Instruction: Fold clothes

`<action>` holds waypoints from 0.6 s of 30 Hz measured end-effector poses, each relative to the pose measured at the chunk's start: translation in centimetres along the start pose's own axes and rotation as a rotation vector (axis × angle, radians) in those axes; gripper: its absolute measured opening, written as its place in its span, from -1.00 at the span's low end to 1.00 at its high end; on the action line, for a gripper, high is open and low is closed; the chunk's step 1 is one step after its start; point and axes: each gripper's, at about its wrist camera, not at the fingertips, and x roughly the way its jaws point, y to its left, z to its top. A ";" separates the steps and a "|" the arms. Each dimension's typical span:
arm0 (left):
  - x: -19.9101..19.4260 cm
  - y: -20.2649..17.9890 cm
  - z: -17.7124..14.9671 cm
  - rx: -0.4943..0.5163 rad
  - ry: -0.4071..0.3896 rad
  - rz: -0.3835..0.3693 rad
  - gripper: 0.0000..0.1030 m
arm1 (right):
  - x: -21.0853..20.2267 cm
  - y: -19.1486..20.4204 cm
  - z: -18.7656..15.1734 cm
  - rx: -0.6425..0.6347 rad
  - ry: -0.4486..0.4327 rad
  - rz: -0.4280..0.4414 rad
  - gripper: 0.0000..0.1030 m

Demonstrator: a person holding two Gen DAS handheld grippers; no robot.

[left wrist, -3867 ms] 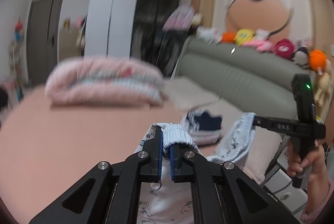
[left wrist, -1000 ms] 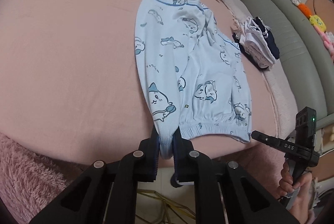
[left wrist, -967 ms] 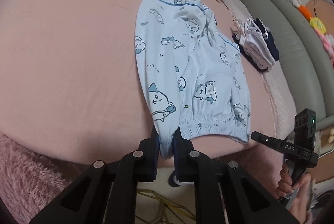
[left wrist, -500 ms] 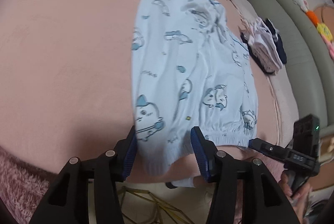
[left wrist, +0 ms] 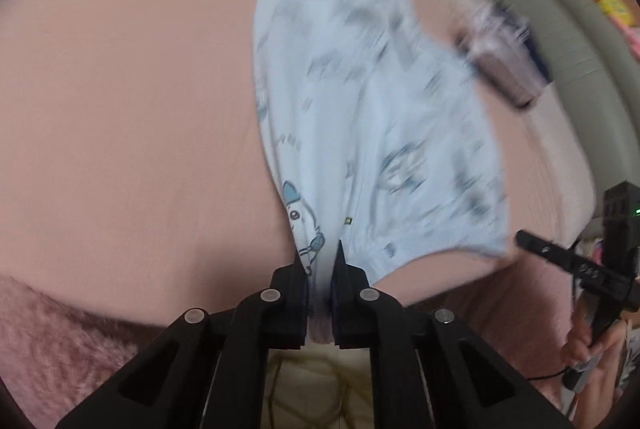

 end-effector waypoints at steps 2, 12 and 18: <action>0.4 0.5 -0.3 -0.033 0.009 -0.019 -0.75 | 1.1 -1.4 0.1 0.064 0.047 0.014 -1.00; -2.3 -0.9 0.9 0.034 -0.151 -0.018 -0.34 | 1.1 -0.4 0.9 0.026 0.006 0.078 -0.89; 1.3 -1.5 0.2 0.109 -0.063 0.170 -0.33 | 3.0 -1.7 0.2 0.029 0.077 -0.015 -1.00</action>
